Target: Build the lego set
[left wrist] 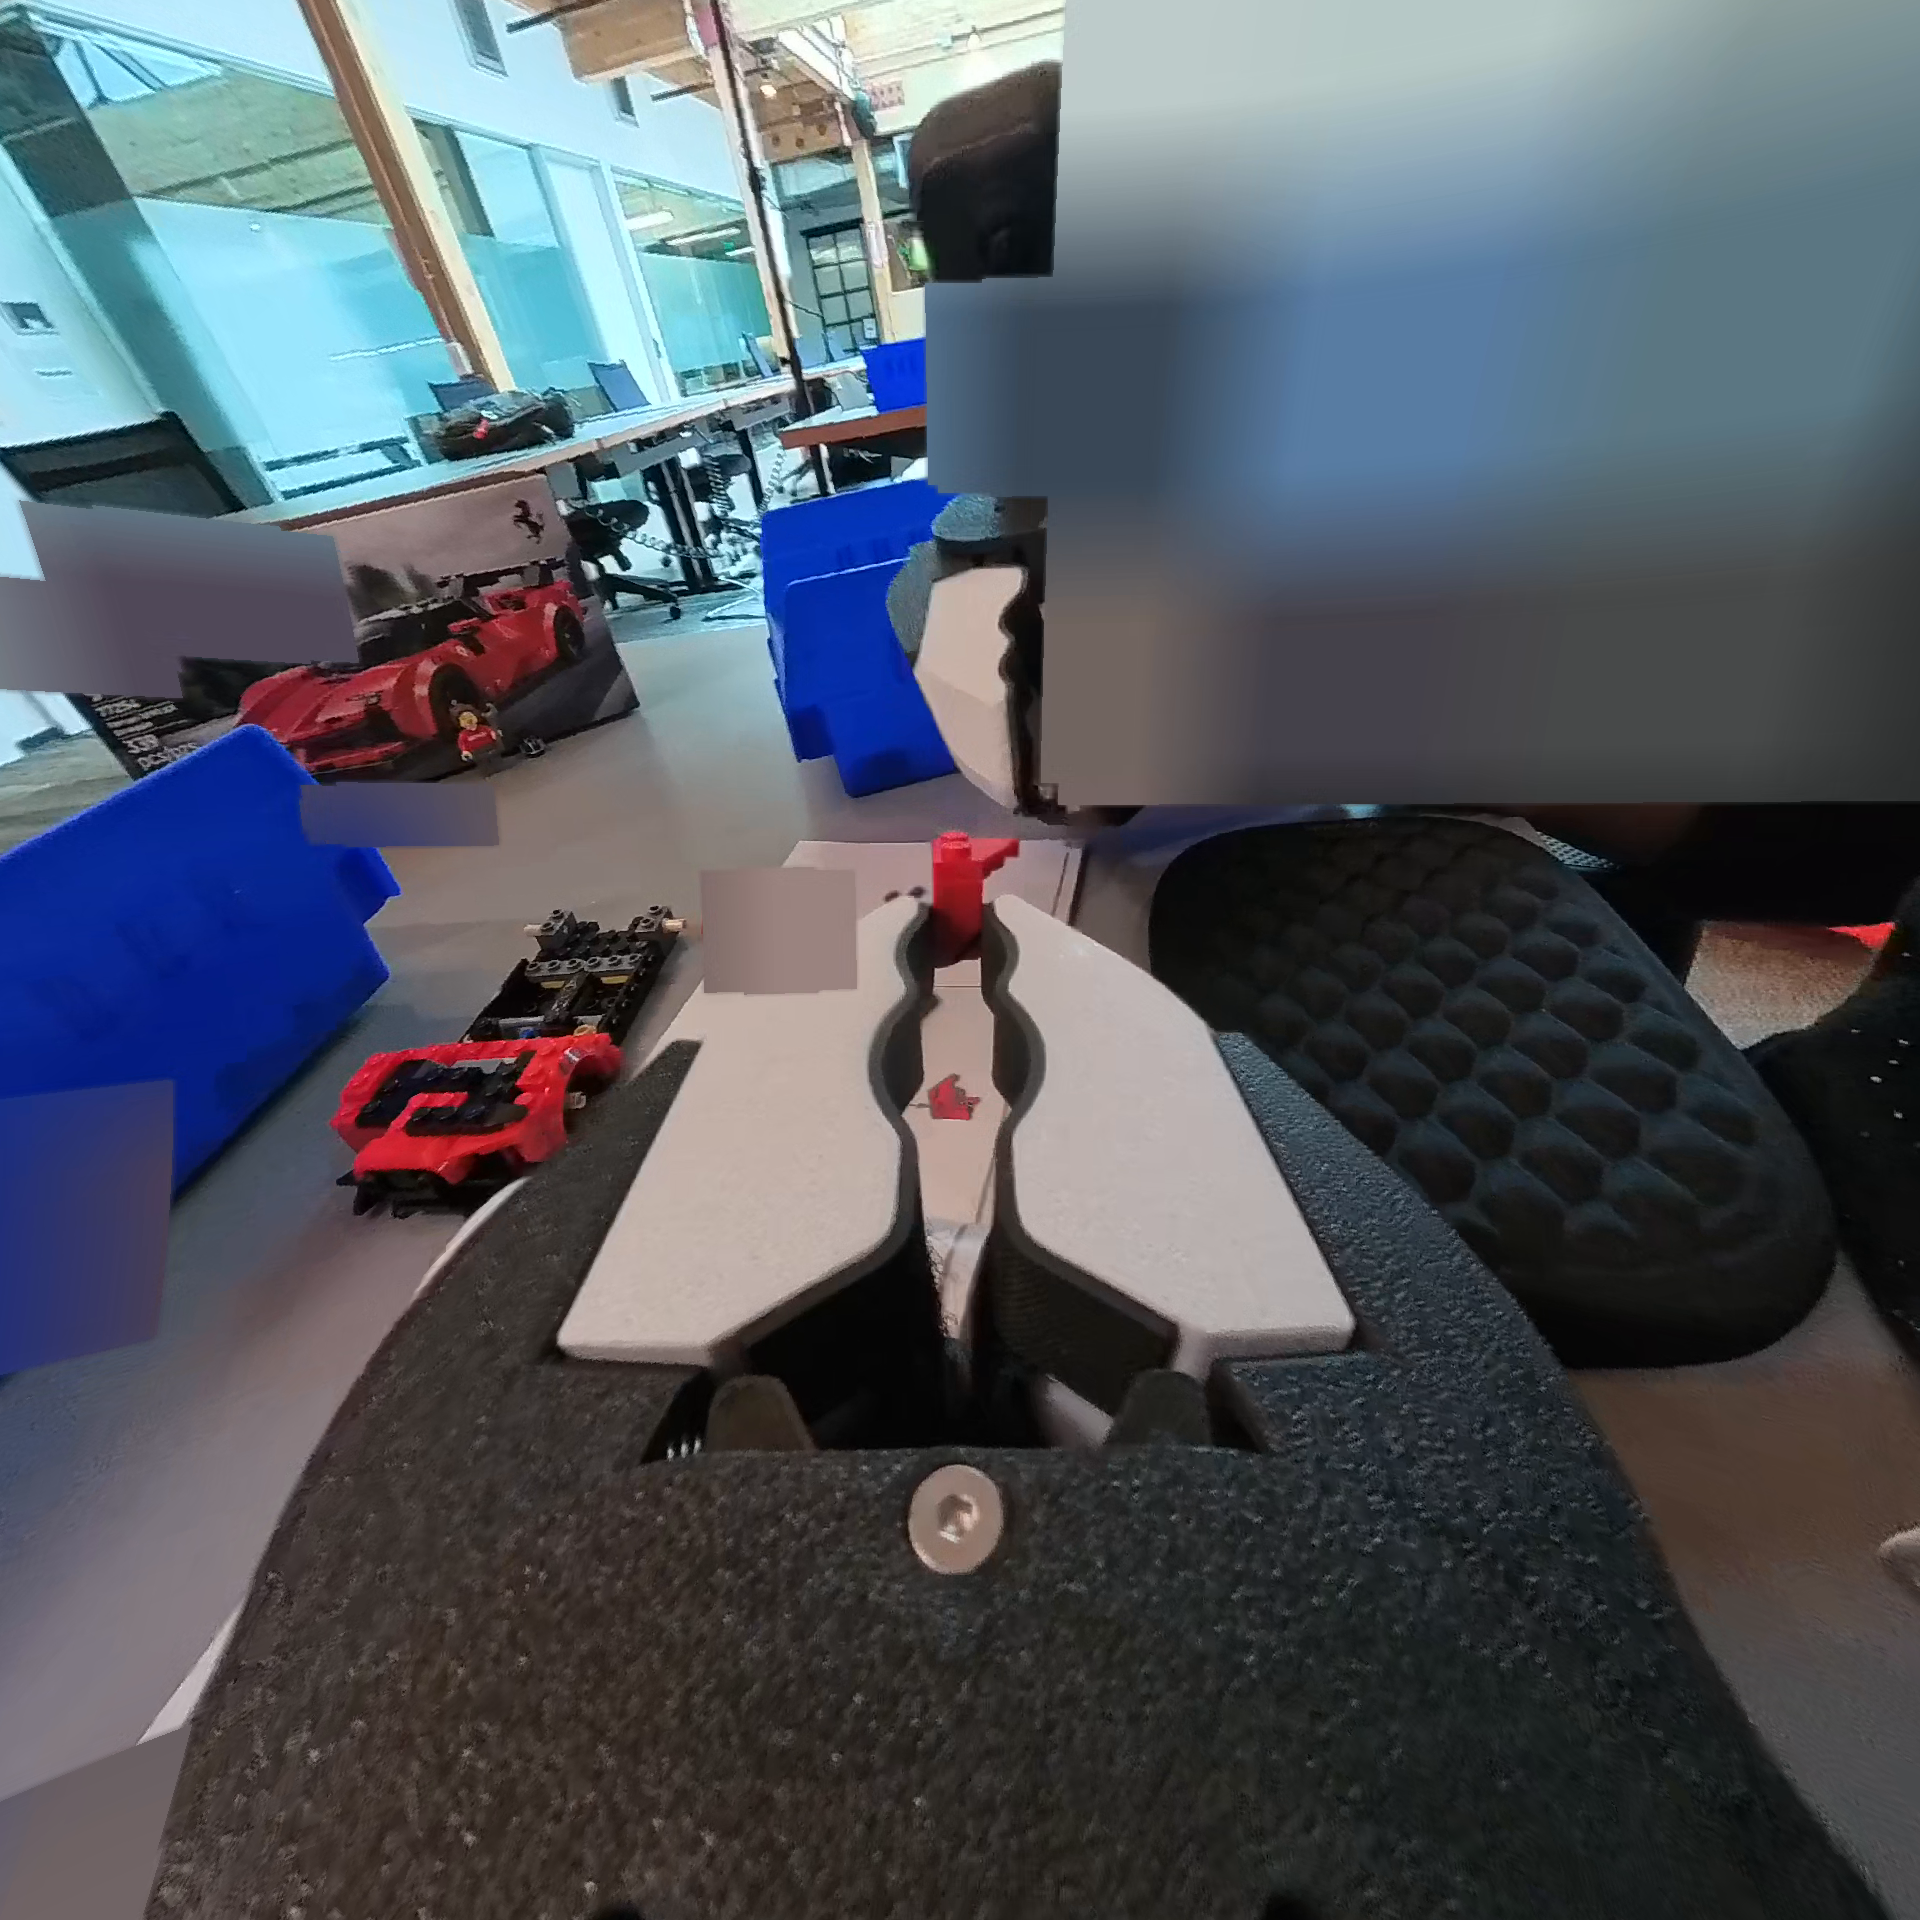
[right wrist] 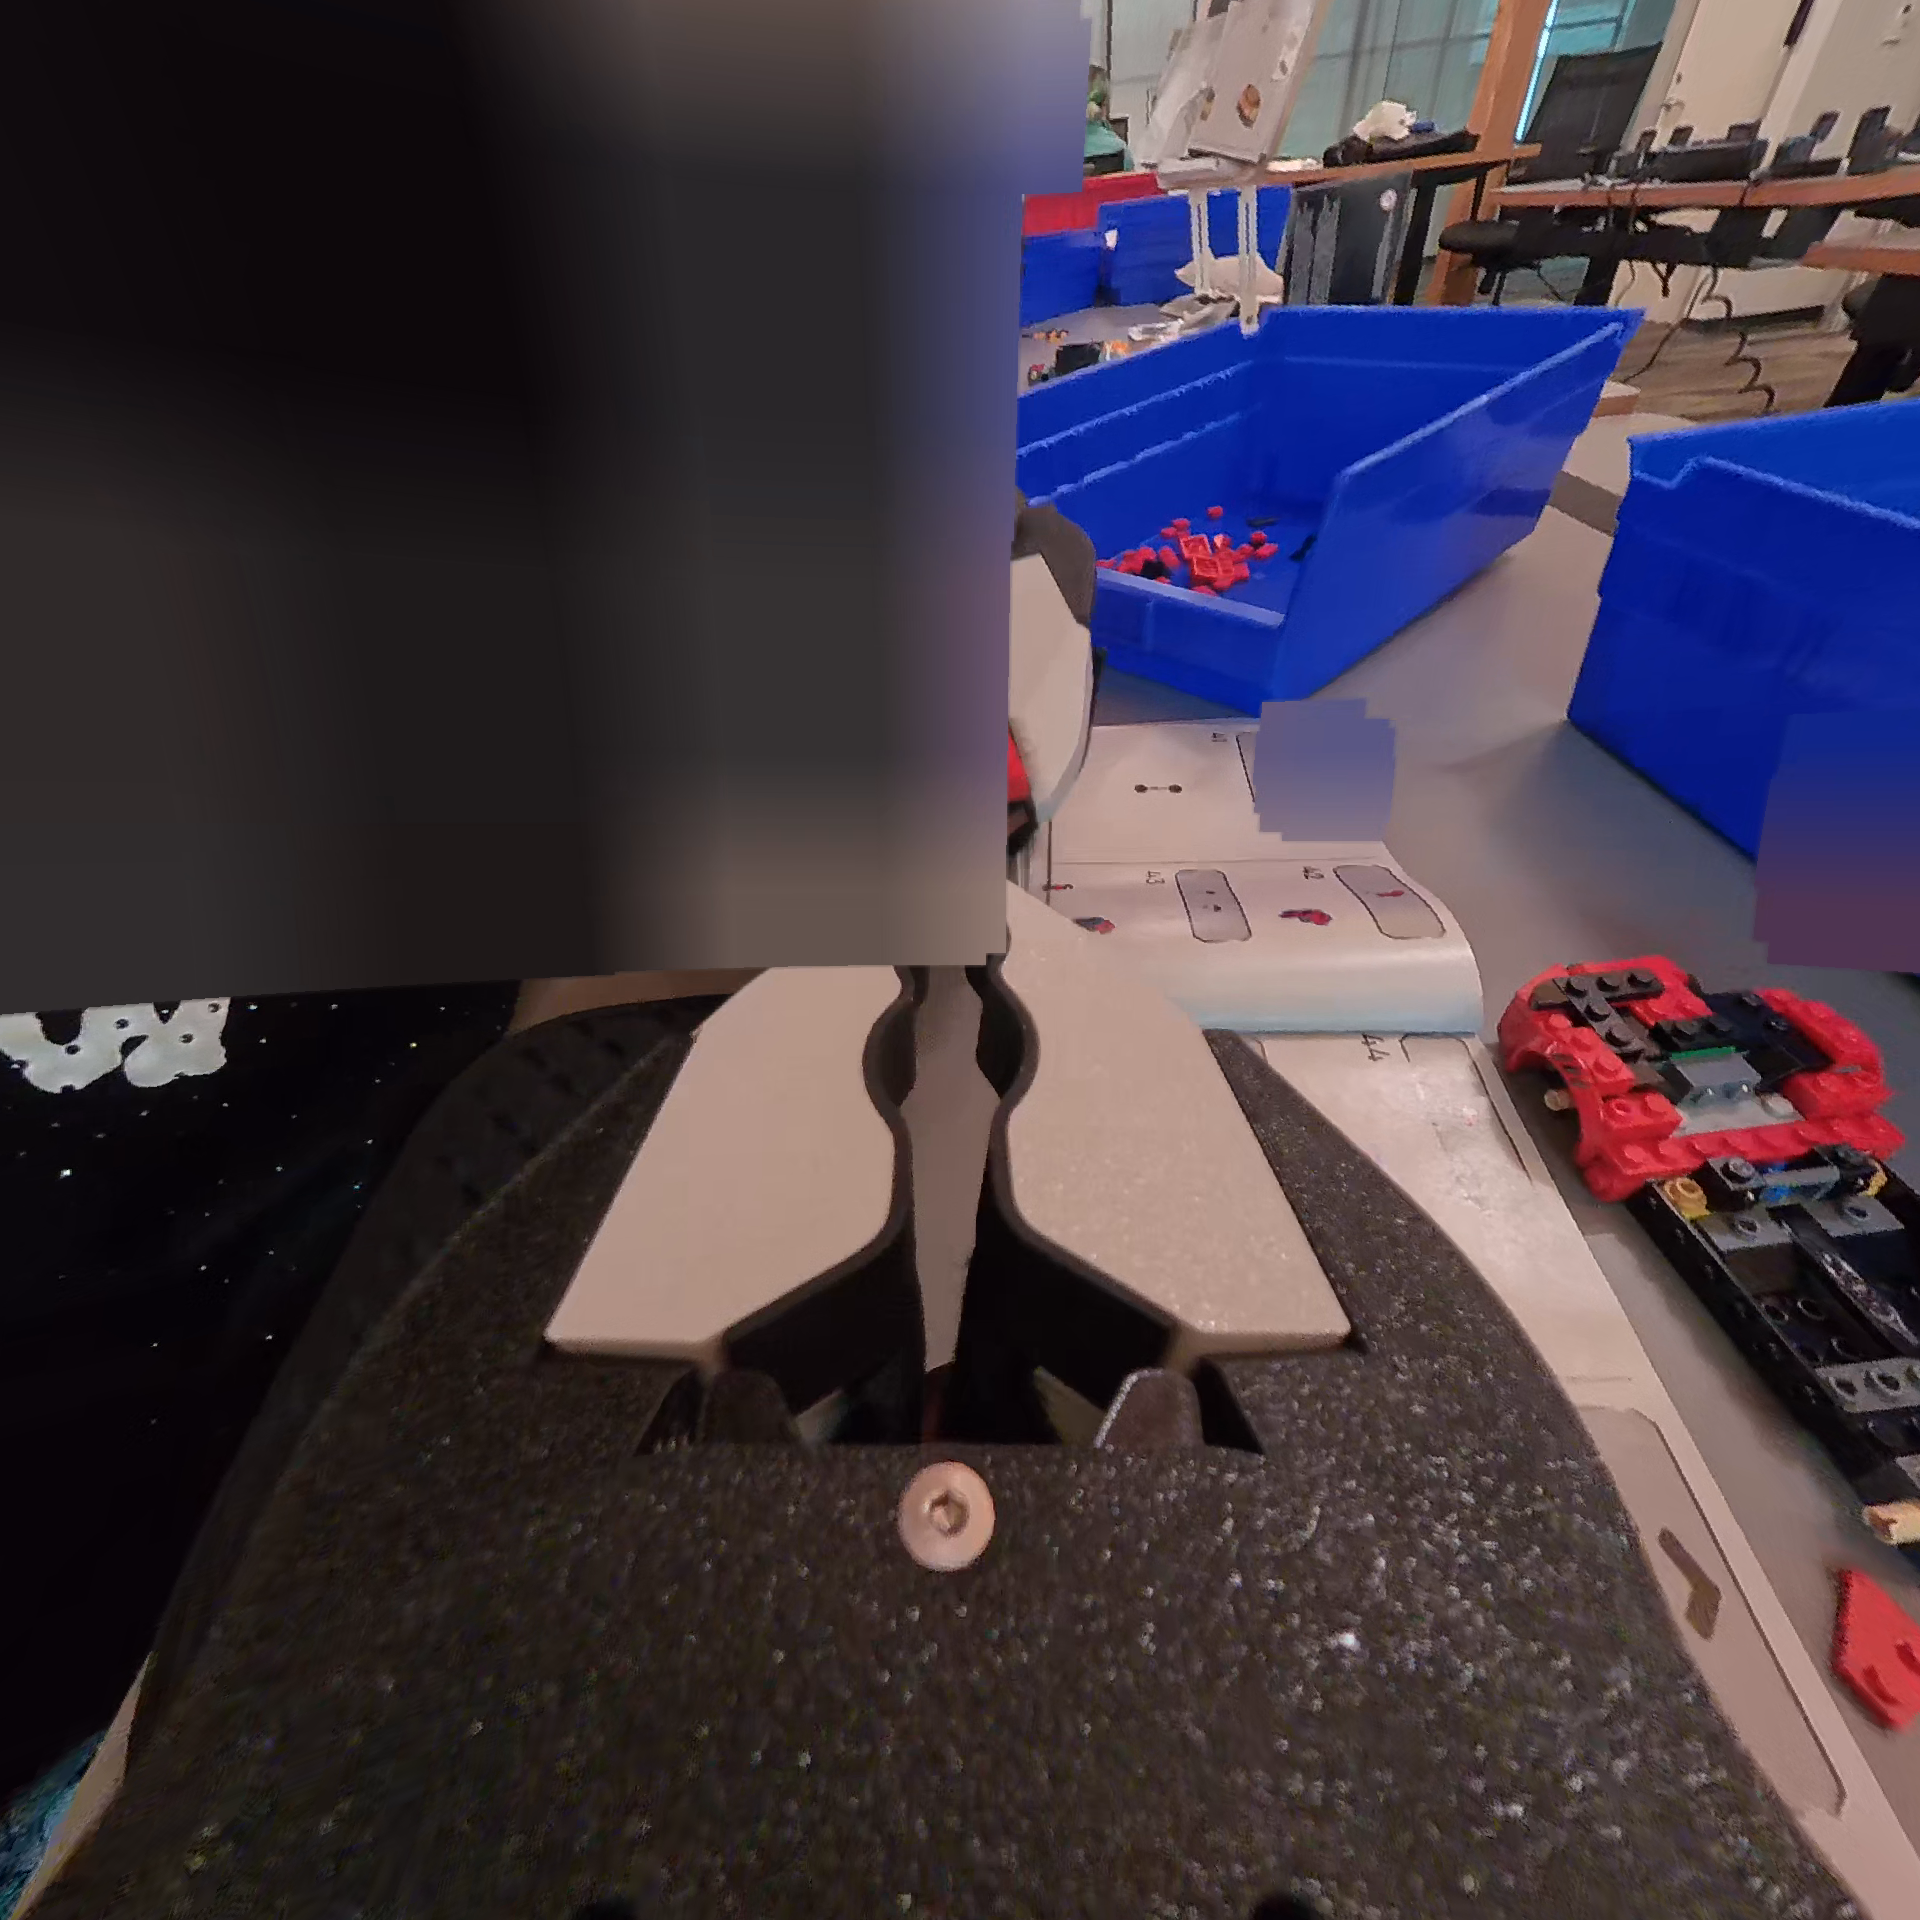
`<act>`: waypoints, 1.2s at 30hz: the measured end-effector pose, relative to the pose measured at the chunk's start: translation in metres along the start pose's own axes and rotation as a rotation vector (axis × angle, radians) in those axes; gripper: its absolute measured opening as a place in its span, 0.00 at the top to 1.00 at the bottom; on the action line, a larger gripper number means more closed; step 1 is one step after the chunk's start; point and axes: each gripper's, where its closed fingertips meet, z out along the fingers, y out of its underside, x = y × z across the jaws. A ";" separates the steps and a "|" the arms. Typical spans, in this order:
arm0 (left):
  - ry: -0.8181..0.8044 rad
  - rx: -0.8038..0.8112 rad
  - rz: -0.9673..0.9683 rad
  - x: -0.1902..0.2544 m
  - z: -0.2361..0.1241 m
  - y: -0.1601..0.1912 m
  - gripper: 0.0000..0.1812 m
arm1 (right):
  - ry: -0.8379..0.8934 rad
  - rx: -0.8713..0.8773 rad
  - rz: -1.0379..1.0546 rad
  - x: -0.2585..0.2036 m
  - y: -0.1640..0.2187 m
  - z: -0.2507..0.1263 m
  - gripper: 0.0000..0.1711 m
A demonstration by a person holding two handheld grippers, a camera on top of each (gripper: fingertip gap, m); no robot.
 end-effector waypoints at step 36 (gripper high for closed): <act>0.600 0.112 -0.377 0.059 -0.021 -0.024 0.96 | -0.532 -0.710 -0.494 -0.048 -0.035 0.041 0.96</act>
